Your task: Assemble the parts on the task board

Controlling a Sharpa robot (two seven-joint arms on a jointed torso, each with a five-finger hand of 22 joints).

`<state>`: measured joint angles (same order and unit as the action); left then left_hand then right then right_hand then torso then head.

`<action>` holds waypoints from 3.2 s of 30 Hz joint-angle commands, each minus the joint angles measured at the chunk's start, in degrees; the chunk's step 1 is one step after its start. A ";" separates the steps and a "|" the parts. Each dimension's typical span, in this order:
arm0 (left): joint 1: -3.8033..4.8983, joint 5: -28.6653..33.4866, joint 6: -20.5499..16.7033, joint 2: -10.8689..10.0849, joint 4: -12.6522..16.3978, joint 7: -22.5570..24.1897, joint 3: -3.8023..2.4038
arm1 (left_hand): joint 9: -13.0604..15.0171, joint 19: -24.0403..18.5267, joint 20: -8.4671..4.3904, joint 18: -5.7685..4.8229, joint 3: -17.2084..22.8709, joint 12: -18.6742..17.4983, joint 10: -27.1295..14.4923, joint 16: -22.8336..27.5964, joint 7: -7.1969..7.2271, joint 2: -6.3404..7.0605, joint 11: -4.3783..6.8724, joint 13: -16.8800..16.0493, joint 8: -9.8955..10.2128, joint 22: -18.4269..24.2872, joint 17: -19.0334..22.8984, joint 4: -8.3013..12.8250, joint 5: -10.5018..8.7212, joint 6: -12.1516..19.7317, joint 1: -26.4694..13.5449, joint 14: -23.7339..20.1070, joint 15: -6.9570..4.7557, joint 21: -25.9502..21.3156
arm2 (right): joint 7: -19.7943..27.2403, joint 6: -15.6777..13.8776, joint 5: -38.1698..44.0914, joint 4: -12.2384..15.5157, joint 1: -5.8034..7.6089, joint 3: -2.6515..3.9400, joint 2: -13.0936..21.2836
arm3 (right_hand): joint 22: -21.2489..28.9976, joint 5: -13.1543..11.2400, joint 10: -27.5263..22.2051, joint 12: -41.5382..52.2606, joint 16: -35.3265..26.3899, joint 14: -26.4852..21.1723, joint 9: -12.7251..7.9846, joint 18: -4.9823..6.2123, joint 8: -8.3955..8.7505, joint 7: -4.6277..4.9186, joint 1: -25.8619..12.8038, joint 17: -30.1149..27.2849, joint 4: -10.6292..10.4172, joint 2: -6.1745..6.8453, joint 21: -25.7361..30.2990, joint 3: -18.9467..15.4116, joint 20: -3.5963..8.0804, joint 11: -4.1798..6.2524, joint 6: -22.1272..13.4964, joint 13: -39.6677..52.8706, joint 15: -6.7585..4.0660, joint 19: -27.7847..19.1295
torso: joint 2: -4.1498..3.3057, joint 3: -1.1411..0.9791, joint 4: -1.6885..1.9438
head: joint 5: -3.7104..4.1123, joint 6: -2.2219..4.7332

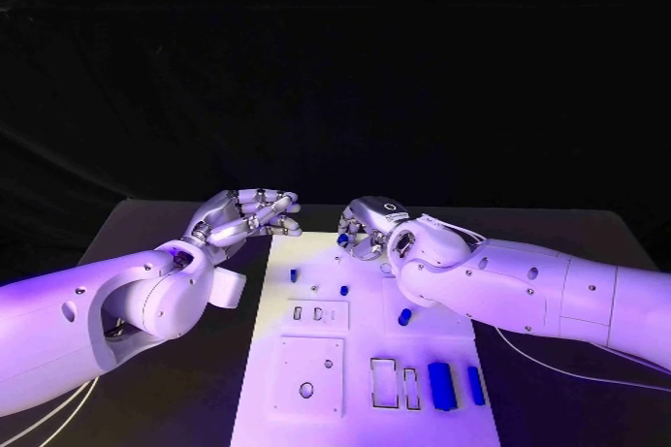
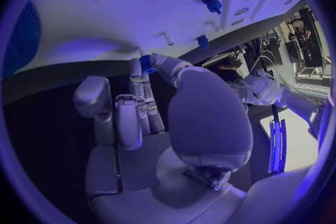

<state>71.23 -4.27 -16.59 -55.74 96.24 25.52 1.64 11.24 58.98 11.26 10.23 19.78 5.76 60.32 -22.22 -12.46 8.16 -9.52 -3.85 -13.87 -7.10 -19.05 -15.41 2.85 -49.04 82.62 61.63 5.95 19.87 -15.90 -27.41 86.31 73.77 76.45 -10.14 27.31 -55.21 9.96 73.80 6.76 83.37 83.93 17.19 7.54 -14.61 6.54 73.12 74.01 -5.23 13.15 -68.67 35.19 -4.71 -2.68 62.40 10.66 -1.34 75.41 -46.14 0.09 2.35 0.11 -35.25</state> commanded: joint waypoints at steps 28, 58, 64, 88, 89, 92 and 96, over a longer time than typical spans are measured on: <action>0.20 0.04 1.18 -0.02 -0.25 0.29 -0.06 | -0.07 0.02 0.23 0.17 0.22 -0.43 -0.10 0.41 -1.07 0.34 -0.23 0.01 0.38 0.15 -0.24 0.26 0.01 0.45 0.26 -0.26 0.13 -0.33 | 0.14 1.08 -0.43 -0.64 -0.01 -0.04 -0.12 | 2.07 0.27 -4.81 -1.62 0.21 2.95 3.82 -0.51 3.38 2.05 -0.30 -0.88 -0.33 3.06 2.00 0.45 -1.12 -2.05 -5.90 -0.86 1.45 -1.68 | -0.17 0.00 -0.01 | -0.08 0.06; 0.23 0.20 1.41 0.42 -1.60 0.41 -0.03 | -0.08 -0.01 0.26 0.17 0.24 -0.61 -0.10 0.49 -1.09 0.32 -0.26 0.00 0.46 0.21 -0.41 0.31 0.01 0.48 0.25 -0.35 0.16 -0.38 | 3.00 -3.35 -2.86 9.79 0.29 -0.04 9.65 | 1.91 0.36 -3.24 1.24 -0.05 2.60 4.83 -0.36 4.99 1.99 -0.08 -2.24 0.80 3.32 2.54 -7.87 -1.24 -1.69 -6.81 -1.25 1.29 -1.86 | -0.05 -0.14 -0.15 | -0.15 0.12; 0.21 0.21 1.63 0.68 -2.11 0.46 -0.02 | -0.10 -0.04 0.27 0.17 0.24 -0.69 -0.15 0.54 -1.10 0.33 -0.28 0.00 0.50 0.23 -0.45 0.34 0.02 0.53 0.27 -0.40 0.17 -0.40 | 6.82 -5.38 -9.63 14.35 1.38 0.20 15.50 | 1.08 0.31 4.13 4.54 -0.07 2.65 5.55 -0.42 4.06 0.73 2.14 -2.33 1.06 3.39 2.20 -6.69 -0.10 0.27 -3.81 0.29 -0.22 -1.53 | 0.29 -0.38 -0.31 | 0.16 0.28; 0.09 0.22 2.42 2.14 -3.30 0.52 0.06 | -0.12 -0.11 0.30 0.15 0.26 -0.82 -0.21 0.65 -1.13 0.32 -0.31 0.01 0.58 0.29 -0.53 0.40 0.01 0.60 0.30 -0.55 0.22 -0.47 | 4.06 7.09 -17.08 12.49 1.92 0.12 23.03 | -11.46 0.64 14.45 80.69 6.10 5.68 11.74 -2.57 -6.15 1.16 8.13 13.99 -8.41 -0.28 -4.93 -30.77 -0.14 -0.28 -14.54 76.72 0.23 3.90 | 0.85 -1.04 -0.90 | 0.83 0.25; 0.09 0.22 2.43 2.14 -3.31 0.52 0.06 | -0.12 -0.11 0.30 0.15 0.26 -0.82 -0.21 0.65 -1.13 0.32 -0.31 0.01 0.58 0.29 -0.53 0.40 0.01 0.60 0.30 -0.55 0.22 -0.47 | 4.03 7.07 -17.05 12.20 1.82 0.11 22.75 | -11.46 0.64 14.45 80.69 6.10 5.68 11.74 -2.57 -6.15 1.16 8.14 13.99 -8.41 -0.29 -4.93 -30.77 -0.14 -0.28 -14.54 76.72 0.23 3.90 | 0.84 -0.97 -0.81 | 0.83 0.18; 0.08 0.22 2.40 2.10 -3.31 0.49 0.07 | -0.12 -0.14 0.31 0.15 0.28 -0.86 -0.21 0.69 -1.13 0.31 -0.32 0.01 0.60 0.31 -0.55 0.41 0.02 0.61 0.30 -0.60 0.23 -0.49 | 3.85 7.05 -16.94 11.06 1.46 0.08 21.64 | -11.77 0.66 14.61 80.96 6.18 5.73 11.74 -2.62 -6.27 1.21 8.46 14.27 -8.71 -0.49 -5.12 -30.87 -0.18 -0.32 -14.68 76.99 0.28 4.02 | 0.78 -0.90 -0.68 | 0.81 0.08; 0.08 0.22 2.37 2.03 -3.27 0.48 0.07 | -0.12 -0.14 0.31 0.15 0.28 -0.86 -0.21 0.69 -1.13 0.31 -0.32 0.01 0.60 0.31 -0.55 0.41 0.02 0.61 0.30 -0.60 0.23 -0.49 | 3.57 6.70 -16.74 10.18 1.15 0.05 20.71 | -11.84 0.67 14.68 81.07 6.22 5.76 11.73 -2.63 -6.34 1.25 8.74 14.40 -8.94 -0.69 -5.16 -30.89 -0.22 -0.36 -14.80 77.10 0.31 4.04 | 0.74 -0.96 -0.78 | 0.71 0.05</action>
<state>71.29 -4.20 -15.31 -53.79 92.85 25.49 1.74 11.20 58.98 11.26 10.23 19.94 5.28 60.32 -21.73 -12.46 8.16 -9.52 -3.85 -13.61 -6.85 -19.51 -15.25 2.85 -48.63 82.62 61.42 6.16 19.68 -11.70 -21.58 69.18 84.21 77.70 -10.07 48.21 -67.03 10.43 83.94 87.52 89.27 83.92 28.90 5.71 -20.62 7.76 81.24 74.94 -13.87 12.59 -73.73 4.40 -4.83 -2.78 48.12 74.96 -1.32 79.03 -45.33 -0.87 1.57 0.91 -35.15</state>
